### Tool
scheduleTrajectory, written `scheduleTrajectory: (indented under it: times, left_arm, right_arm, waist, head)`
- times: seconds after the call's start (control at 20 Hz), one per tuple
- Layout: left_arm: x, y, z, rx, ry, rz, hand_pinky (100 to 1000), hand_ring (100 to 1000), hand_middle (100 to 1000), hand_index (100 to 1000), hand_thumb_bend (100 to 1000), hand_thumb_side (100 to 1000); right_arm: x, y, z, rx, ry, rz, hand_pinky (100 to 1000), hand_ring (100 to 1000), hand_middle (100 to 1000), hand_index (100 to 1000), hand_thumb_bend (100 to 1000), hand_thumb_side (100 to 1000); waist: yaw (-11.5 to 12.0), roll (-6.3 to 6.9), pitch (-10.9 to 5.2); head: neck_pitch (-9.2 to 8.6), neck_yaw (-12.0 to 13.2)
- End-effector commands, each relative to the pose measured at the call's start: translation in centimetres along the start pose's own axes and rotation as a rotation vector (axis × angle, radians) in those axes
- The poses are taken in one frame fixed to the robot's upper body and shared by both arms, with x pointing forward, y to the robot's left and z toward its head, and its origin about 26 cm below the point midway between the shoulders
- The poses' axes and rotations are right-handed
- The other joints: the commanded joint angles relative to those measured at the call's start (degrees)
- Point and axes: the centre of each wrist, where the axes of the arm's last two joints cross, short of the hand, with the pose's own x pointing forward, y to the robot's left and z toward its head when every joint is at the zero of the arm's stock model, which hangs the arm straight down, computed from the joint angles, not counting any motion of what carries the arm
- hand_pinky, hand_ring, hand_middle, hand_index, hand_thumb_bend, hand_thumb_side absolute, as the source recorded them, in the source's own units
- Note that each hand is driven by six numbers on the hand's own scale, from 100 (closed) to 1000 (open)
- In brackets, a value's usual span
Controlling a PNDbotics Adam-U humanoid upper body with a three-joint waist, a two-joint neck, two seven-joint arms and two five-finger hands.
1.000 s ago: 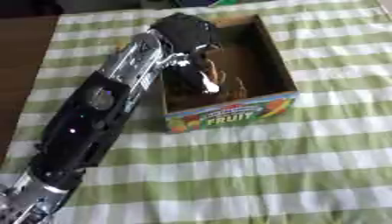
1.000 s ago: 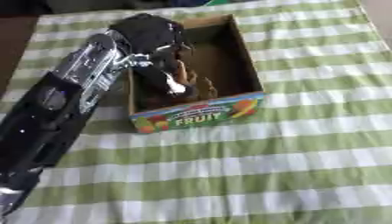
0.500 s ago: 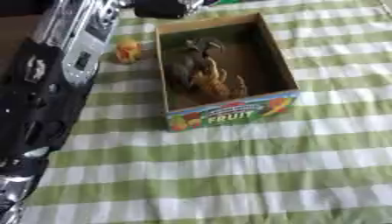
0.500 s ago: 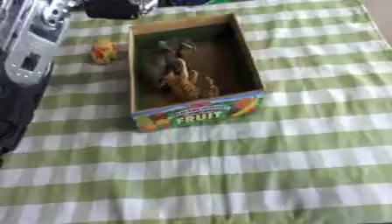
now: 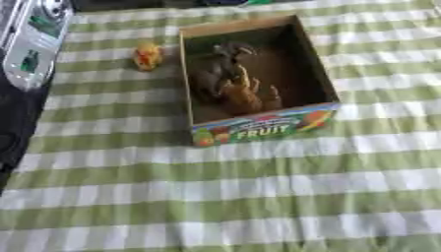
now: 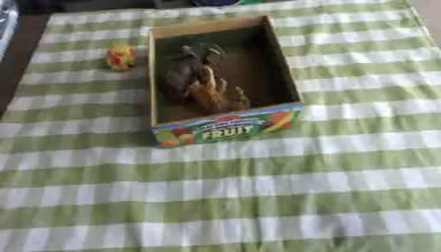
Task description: Pick up objects on the table and place them in the box.
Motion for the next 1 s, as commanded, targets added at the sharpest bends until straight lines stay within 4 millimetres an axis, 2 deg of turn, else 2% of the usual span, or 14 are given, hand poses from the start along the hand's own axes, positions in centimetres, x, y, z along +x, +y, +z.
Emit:
scheduleTrajectory:
  times: [0.05, 0.15, 0.35, 0.45, 0.5, 0.6, 0.85, 1.0]
  left_arm:
    - [-2.1, 0.2, -0.4, -0.005, 0.071, -0.037, 583, 768, 778, 900, 466, 889]
    - [-2.6, -0.6, -0.6, -0.031, 0.081, -0.039, 587, 773, 785, 906, 491, 893]
    - [-3.5, -2.6, -1.0, -0.115, 0.085, -0.026, 600, 787, 796, 908, 616, 919]
    - [-4.0, -3.7, -1.3, -0.171, 0.081, -0.017, 611, 797, 806, 913, 715, 932]
    - [-4.2, -4.2, -1.5, -0.200, 0.078, -0.012, 618, 804, 812, 917, 802, 929]
    - [-4.7, -5.0, -1.7, -0.256, 0.069, -0.013, 619, 808, 814, 919, 846, 922]
    - [-5.7, -6.2, -2.0, -0.338, 0.086, -0.038, 620, 816, 825, 944, 856, 903]
    - [-6.3, -6.4, -2.1, -0.369, 0.123, -0.070, 619, 819, 829, 962, 783, 894]
  right_arm:
    - [0.7, -1.1, -0.3, -0.014, -0.036, 0.041, 777, 825, 761, 853, 100, 1000]
    - [0.7, -1.1, -0.3, -0.015, -0.036, 0.042, 777, 825, 761, 853, 100, 1000]
    - [0.7, -1.1, -0.4, -0.017, -0.035, 0.044, 778, 825, 761, 853, 100, 1000]
    - [0.8, -1.1, -0.4, -0.018, -0.037, 0.043, 778, 825, 761, 853, 100, 1000]
    - [0.8, -1.1, -0.4, -0.017, -0.038, 0.042, 778, 825, 760, 853, 100, 1000]
    - [0.8, -1.1, -0.5, -0.018, -0.038, 0.041, 778, 824, 760, 853, 100, 1000]
    - [0.8, -1.1, -0.5, -0.014, -0.038, 0.036, 779, 824, 760, 852, 100, 1000]
    - [0.8, -1.0, -0.5, -0.012, -0.036, 0.036, 779, 824, 759, 852, 100, 1000]
  waist:
    - [-0.1, -0.37, -0.82]
    - [-0.2, -0.48, -0.60]
    - [-0.6, -0.65, -0.02]
    - [-0.9, -0.67, 0.27]
    - [-1.0, -0.66, 0.41]
    - [-1.3, -0.63, 0.65]
    - [-1.6, -0.53, 1.06]
    - [-1.6, -0.53, 1.22]
  head:
    - [-0.51, -0.2]
    - [-0.91, -0.2]
    - [-1.98, 0.0]
    - [-2.33, 0.2]
    - [-2.50, 0.3]
    - [-2.85, 0.5]
    - [-3.40, 0.6]
    - [-3.56, 0.6]
